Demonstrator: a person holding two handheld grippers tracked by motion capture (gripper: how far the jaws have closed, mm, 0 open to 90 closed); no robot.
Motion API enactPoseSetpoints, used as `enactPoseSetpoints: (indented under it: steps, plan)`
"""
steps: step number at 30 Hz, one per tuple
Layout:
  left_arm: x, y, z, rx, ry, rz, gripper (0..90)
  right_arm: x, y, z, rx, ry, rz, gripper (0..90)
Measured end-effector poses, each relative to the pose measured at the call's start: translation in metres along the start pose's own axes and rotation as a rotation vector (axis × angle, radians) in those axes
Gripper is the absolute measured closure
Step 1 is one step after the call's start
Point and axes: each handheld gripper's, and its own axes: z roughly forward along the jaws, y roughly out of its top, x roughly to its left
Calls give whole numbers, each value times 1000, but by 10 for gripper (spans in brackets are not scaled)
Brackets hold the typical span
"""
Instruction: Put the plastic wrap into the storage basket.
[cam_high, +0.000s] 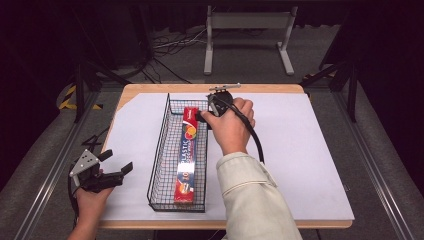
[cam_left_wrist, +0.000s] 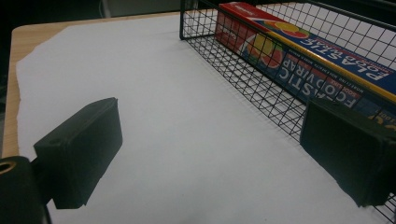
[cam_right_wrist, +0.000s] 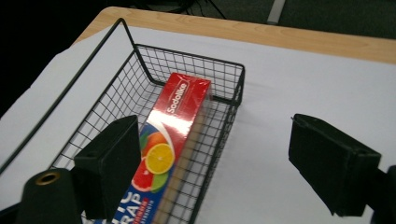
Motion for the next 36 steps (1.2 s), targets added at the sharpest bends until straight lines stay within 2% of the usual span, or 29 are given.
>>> enactPoseSetpoints:
  steps: [4,5,8,10,13,17,19,22,26,36]
  plan:
    - [0,0,0,0,1,6,65,-20,1,-7,3,40,-50,162]
    - [0,0,0,-1,1,6,65,-20,1,-7,3,40,-50,162]
    - [0,0,0,1,1,6,65,-34,1,-15,-10,68,-102,162]
    - [-1,0,0,6,-1,8,65,-45,1,-20,-17,60,-146,162]
    - [-1,0,0,6,0,9,65,-59,1,-26,-33,78,-182,162]
    - [1,-1,1,11,-1,1,65,-81,-3,-34,-15,77,-255,156]
    - [1,-1,2,24,-4,1,64,-84,-3,-36,-19,81,-257,156]
    - [0,-1,4,31,-9,7,62,-103,-12,-45,-27,97,-268,156]
    - [0,-1,4,35,-13,7,61,-120,-22,-51,-38,114,-296,156]
    - [1,-2,5,42,-15,8,58,-146,-35,-67,-87,142,-347,156]
